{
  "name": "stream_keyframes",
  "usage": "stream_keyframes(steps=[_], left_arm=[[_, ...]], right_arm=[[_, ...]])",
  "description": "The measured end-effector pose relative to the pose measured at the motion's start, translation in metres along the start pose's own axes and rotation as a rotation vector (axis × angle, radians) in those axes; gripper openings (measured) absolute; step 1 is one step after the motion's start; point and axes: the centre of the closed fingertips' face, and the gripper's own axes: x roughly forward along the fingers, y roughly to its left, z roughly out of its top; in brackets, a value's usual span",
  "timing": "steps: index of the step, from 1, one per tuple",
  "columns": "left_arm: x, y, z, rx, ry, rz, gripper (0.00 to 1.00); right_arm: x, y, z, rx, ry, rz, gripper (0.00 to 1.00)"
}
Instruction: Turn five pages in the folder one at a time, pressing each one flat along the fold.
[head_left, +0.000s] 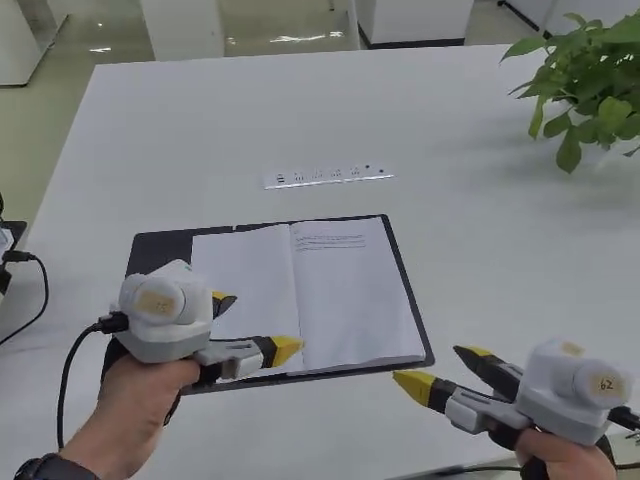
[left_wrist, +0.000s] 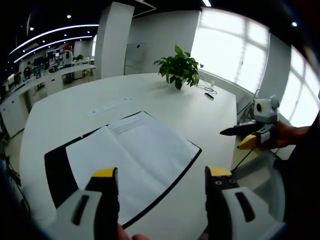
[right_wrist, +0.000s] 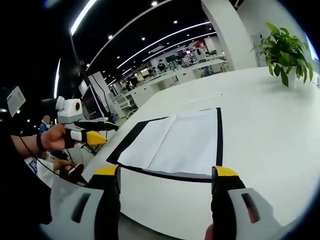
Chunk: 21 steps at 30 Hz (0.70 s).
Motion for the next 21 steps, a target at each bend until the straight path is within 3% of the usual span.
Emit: stream_keyframes(steps=[5,8,10,13,21], left_arm=[[0.029,-0.003,-0.002,-0.016,0.032,-0.027,0.7],[0.044,-0.011,-0.001,-0.008,0.051,-0.044,0.7],[0.056,-0.018,-0.001,0.005,0.064,-0.059,0.7],[0.075,-0.028,-0.011,0.058,0.132,-0.098,0.69],[0.109,-0.046,-0.008,0.115,0.171,-0.151,0.68]], right_arm=[[0.0,-0.006,-0.001,0.01,0.001,-0.018,0.72],[0.0,-0.007,-0.004,0.003,0.016,-0.022,0.72],[0.0,-0.011,-0.007,0.005,0.022,-0.029,0.72],[-0.001,-0.016,-0.01,0.023,0.024,-0.033,0.72],[-0.001,-0.023,-0.014,0.043,0.038,-0.037,0.7]])
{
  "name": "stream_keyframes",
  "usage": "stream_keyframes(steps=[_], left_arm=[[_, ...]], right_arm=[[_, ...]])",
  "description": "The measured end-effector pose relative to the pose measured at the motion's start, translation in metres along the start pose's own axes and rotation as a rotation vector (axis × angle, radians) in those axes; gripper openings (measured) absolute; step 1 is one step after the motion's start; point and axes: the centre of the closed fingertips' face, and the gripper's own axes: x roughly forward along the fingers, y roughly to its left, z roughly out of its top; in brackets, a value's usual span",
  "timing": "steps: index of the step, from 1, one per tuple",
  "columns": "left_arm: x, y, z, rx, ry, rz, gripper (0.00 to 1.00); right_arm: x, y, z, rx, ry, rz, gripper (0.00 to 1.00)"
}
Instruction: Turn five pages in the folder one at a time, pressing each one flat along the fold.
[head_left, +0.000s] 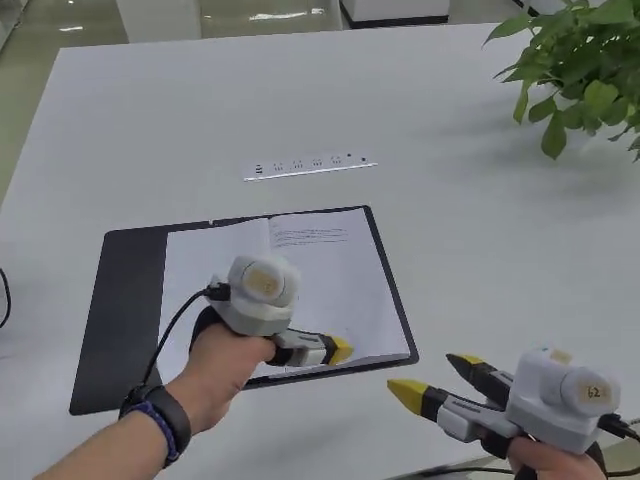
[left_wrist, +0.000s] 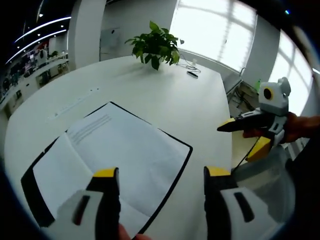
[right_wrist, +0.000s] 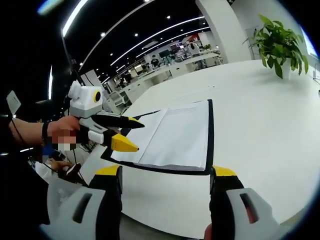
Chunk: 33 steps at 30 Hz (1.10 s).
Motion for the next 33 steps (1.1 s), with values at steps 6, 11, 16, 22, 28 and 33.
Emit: stream_keyframes(steps=[6,11,16,22,28,33], left_arm=[[0.036,-0.007,-0.004,0.051,0.066,-0.021,0.69],[0.059,-0.014,-0.005,0.037,0.075,-0.03,0.68],[0.08,-0.014,-0.003,0.011,0.062,-0.011,0.65],[0.099,-0.014,-0.002,-0.017,0.048,0.009,0.68],[0.111,-0.011,-0.008,0.022,0.061,0.059,0.69],[0.11,-0.003,-0.012,0.085,0.08,0.092,0.61]], right_arm=[[0.004,0.0,-0.003,0.004,0.018,0.005,0.7],[0.004,0.0,-0.005,-0.001,0.029,0.009,0.69],[0.002,-0.004,-0.006,0.021,0.025,0.009,0.68],[-0.002,-0.009,-0.005,0.047,0.017,-0.001,0.67],[-0.004,-0.013,-0.002,0.092,-0.007,-0.009,0.66],[-0.003,-0.014,-0.004,0.096,-0.002,-0.009,0.66]])
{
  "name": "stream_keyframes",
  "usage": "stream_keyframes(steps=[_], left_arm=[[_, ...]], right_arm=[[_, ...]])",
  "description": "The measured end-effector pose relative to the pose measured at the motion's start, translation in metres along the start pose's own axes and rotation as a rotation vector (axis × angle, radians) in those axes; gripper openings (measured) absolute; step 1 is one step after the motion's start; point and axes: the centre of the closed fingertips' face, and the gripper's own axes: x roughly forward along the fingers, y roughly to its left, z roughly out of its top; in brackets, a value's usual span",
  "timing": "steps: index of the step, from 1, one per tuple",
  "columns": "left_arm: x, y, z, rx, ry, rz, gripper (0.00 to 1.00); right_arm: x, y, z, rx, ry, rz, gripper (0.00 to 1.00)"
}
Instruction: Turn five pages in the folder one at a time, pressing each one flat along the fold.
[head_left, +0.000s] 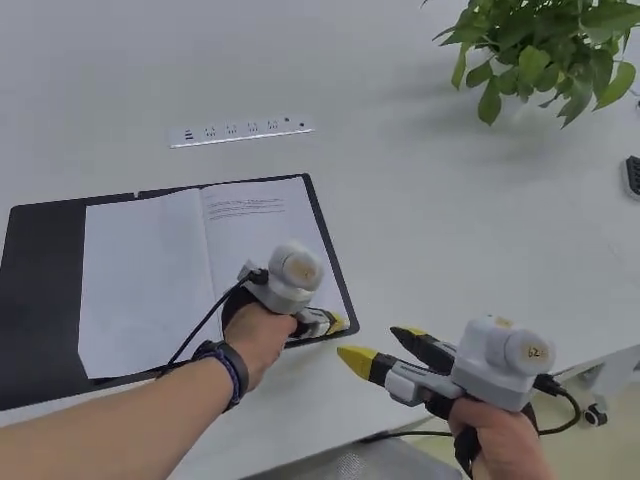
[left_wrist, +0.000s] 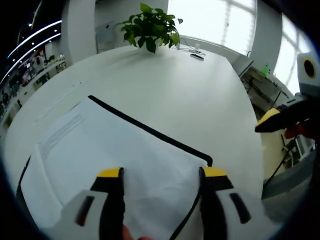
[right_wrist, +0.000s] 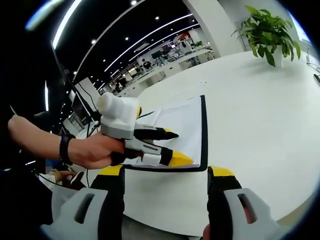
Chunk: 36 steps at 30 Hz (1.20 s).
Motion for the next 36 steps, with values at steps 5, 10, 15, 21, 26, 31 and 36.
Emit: stream_keyframes(steps=[5,10,15,21,26,31,36], left_arm=[[-0.001,0.004,-0.002,0.043,0.0,0.006,0.55],[-0.002,0.011,-0.002,0.043,-0.011,0.013,0.49],[-0.002,0.016,-0.002,0.043,-0.02,0.018,0.42],[-0.003,0.018,-0.001,0.02,-0.038,0.02,0.39],[-0.008,0.028,-0.002,-0.048,-0.052,0.013,0.28],[-0.015,0.033,-0.006,-0.163,-0.079,0.006,0.21],[-0.026,0.038,-0.009,-0.222,-0.094,0.003,0.14]], right_arm=[[0.002,0.001,-0.001,0.004,0.003,0.003,0.65],[0.003,0.0,-0.001,0.01,0.0,0.002,0.64],[0.0,-0.003,0.0,0.017,-0.011,-0.001,0.63],[-0.002,-0.006,0.0,0.029,-0.024,-0.007,0.62],[-0.004,-0.006,-0.001,0.036,-0.027,-0.007,0.61],[-0.002,-0.006,-0.002,0.039,-0.029,-0.006,0.61],[0.0,-0.005,-0.001,0.033,-0.029,-0.001,0.59]])
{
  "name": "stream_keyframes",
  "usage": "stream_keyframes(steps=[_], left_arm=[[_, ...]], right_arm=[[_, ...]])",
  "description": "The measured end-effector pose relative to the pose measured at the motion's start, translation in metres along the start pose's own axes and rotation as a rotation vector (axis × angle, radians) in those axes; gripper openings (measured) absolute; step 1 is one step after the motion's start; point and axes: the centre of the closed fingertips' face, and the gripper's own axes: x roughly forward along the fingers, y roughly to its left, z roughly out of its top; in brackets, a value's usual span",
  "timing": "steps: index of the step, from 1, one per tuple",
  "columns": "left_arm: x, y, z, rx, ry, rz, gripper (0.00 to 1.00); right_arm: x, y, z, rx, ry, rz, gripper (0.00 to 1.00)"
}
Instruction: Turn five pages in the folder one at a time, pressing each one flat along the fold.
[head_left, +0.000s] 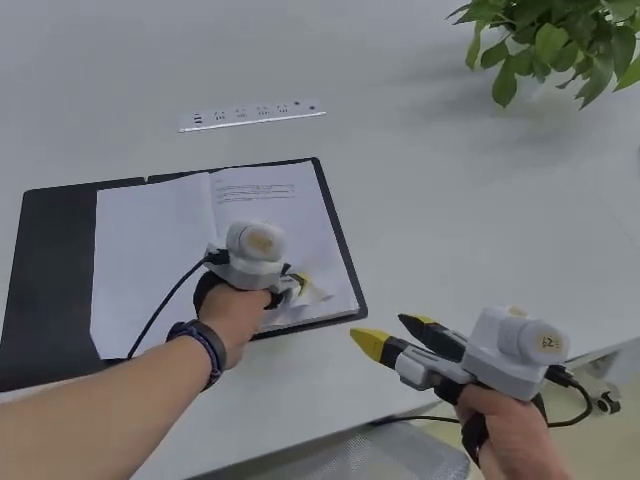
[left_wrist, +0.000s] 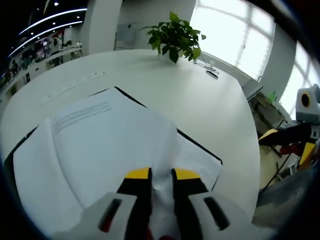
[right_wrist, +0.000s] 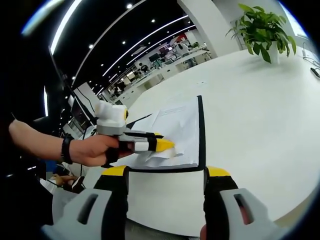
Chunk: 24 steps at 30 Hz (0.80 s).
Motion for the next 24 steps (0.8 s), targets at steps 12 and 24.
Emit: stream_keyframes(steps=[12,24], left_arm=[[-0.036,0.014,0.001,-0.182,-0.107,0.024,0.08],[-0.065,0.021,0.014,-0.19,-0.166,0.026,0.08]], right_arm=[[0.023,0.008,0.009,-0.04,0.032,0.053,0.56],[0.091,0.032,0.026,-0.076,0.084,0.179,0.5]])
